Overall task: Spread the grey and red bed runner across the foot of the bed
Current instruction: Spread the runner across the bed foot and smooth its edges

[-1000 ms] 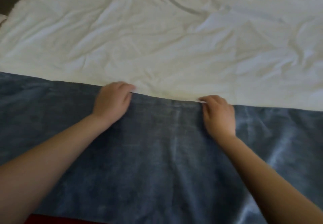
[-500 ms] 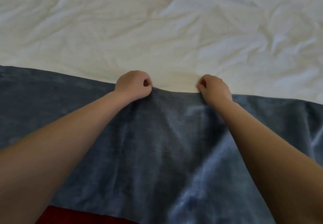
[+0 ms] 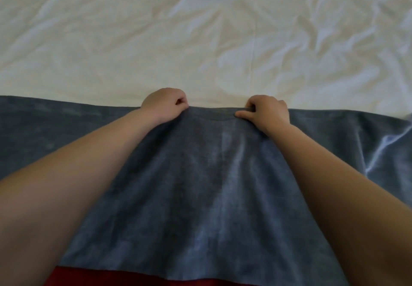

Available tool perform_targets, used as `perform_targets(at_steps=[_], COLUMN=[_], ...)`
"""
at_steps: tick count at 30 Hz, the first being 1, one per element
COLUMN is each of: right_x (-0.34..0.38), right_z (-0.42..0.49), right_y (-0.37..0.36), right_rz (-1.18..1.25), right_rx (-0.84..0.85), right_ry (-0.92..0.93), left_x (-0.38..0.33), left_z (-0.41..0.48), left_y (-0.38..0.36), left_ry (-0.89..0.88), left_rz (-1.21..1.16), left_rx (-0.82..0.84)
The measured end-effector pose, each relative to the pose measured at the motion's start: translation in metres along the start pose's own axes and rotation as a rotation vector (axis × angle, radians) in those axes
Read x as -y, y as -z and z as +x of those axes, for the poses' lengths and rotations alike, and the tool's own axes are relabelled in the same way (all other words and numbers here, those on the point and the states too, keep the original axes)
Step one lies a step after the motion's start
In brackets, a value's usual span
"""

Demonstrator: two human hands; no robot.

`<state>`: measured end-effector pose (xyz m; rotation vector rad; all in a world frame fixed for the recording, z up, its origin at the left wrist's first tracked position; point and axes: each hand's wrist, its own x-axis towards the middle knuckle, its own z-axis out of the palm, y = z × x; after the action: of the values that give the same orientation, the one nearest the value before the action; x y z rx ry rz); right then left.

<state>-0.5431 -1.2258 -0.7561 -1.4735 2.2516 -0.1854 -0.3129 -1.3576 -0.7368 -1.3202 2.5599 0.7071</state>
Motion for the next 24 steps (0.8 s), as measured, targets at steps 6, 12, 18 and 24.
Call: perform_targets(at_steps=[6, 12, 18, 24], right_x=[-0.052, -0.053, -0.066, -0.103], right_z=[-0.011, -0.025, -0.066, -0.101], right_y=[0.031, 0.032, 0.045, 0.084], right_rz=[-0.129, -0.268, -0.373, -0.372], right_rx=[-0.006, -0.142, -0.189, -0.159], right_ry=[0.066, 0.066, 0.130, -0.011], left_x=[-0.006, -0.055, -0.152, -0.221], left_z=[0.009, -0.004, -0.011, -0.020], left_y=[0.018, -0.008, -0.034, -0.045], left_ry=[-0.007, 0.048, -0.183, -0.286], left_rz=[0.144, 0.149, 0.170, 0.110], left_rx=[0.156, -0.187, -0.364, -0.397])
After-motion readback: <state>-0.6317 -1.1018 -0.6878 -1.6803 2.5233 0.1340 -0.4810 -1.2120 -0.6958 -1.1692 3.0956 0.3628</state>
